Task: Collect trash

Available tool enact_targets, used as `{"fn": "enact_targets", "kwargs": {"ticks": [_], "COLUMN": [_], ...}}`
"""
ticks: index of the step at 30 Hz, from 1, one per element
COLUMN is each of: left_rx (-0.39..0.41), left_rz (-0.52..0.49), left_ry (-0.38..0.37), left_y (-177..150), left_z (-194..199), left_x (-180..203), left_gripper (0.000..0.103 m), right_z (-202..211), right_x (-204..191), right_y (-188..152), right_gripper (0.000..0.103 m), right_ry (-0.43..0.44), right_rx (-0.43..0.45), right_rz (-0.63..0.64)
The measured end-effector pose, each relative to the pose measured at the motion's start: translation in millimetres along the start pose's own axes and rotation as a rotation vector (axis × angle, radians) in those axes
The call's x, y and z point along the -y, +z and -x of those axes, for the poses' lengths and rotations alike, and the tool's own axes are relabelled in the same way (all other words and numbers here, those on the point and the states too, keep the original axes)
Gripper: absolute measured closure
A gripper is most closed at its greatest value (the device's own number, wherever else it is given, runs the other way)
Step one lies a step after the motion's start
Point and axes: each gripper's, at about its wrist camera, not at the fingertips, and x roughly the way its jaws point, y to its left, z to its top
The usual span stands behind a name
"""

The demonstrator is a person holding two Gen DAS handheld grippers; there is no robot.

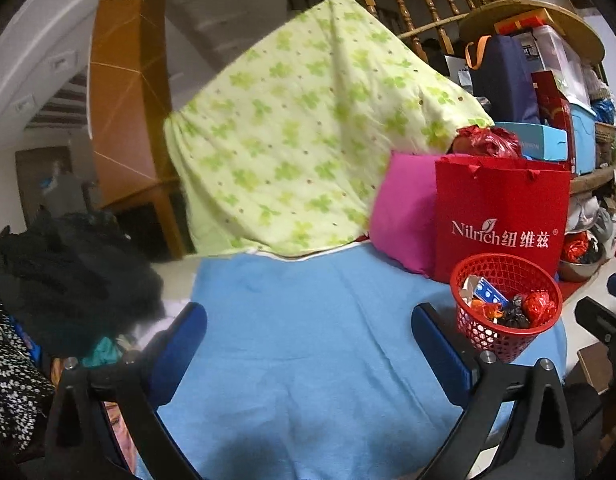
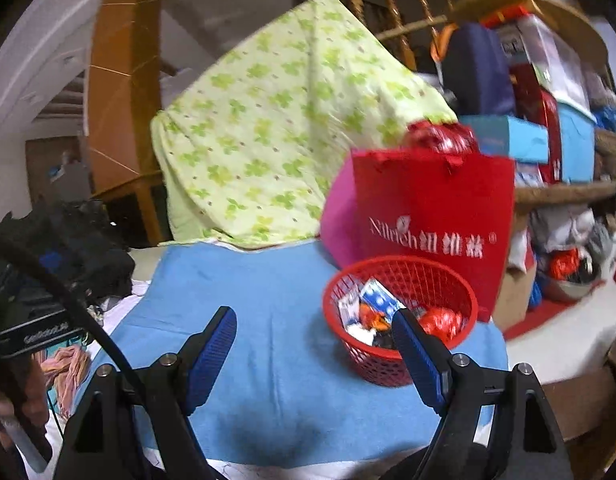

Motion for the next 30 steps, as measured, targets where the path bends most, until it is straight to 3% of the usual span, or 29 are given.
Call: {"fn": "enact_targets", "kwargs": {"ticks": [15,30], "left_rx": [-0.002,-0.017], "left_rz": [-0.007,-0.026], "left_ry": [-0.029,-0.05], "left_y": [3,-2], "left_z": [20,19], "left_x": [1,8], "left_gripper": [0.001,0.001], "right_z": [24,23], "right_x": [-6,1], "right_y": [9,7], "right_gripper": [0.02,0.02], "right_ry": [-0.108,-0.121], "right_rx": [-0.039,-0.051], "right_rz": [0.021,-0.004]}}
